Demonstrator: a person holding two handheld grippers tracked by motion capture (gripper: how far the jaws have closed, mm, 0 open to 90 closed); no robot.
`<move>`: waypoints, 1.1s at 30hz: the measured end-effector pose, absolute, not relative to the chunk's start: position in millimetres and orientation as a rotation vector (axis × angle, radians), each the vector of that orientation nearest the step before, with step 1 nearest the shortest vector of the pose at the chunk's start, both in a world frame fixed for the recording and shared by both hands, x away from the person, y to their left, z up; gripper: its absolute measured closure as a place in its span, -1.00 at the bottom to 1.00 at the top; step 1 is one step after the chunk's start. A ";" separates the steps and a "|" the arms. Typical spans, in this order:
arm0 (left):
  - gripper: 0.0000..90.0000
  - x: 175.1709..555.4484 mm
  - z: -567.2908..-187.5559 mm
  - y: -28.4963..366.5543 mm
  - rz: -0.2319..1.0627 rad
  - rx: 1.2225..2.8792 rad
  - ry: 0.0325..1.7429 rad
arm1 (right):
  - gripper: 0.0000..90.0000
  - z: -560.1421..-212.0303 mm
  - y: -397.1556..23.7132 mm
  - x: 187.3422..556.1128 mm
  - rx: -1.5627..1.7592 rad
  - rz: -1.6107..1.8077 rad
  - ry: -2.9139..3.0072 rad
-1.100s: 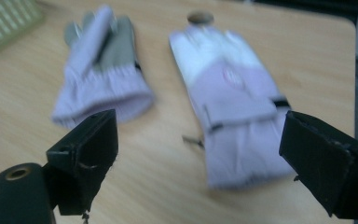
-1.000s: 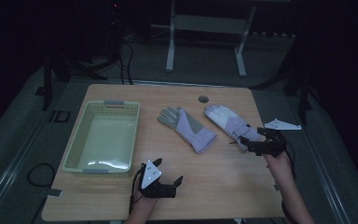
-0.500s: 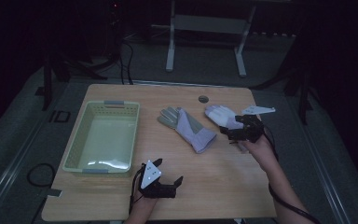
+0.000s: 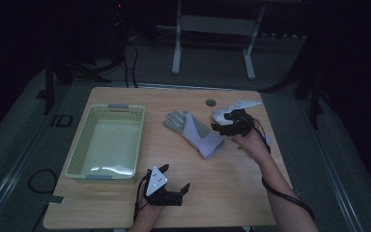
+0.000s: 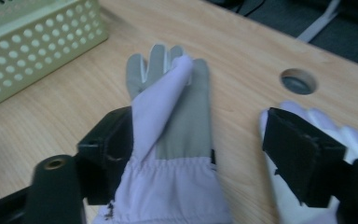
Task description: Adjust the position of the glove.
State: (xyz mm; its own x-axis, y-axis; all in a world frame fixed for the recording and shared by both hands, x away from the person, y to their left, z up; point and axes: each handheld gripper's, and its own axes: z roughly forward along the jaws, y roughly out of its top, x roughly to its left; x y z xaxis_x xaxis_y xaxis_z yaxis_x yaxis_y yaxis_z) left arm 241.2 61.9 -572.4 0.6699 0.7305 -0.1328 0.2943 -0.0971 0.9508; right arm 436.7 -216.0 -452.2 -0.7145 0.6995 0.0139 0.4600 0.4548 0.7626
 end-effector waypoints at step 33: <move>-0.98 239.3 -572.5 61.6 0.432 1.687 0.812 | -0.21 -522.0 -155.1 490.8 0.942 0.860 2.658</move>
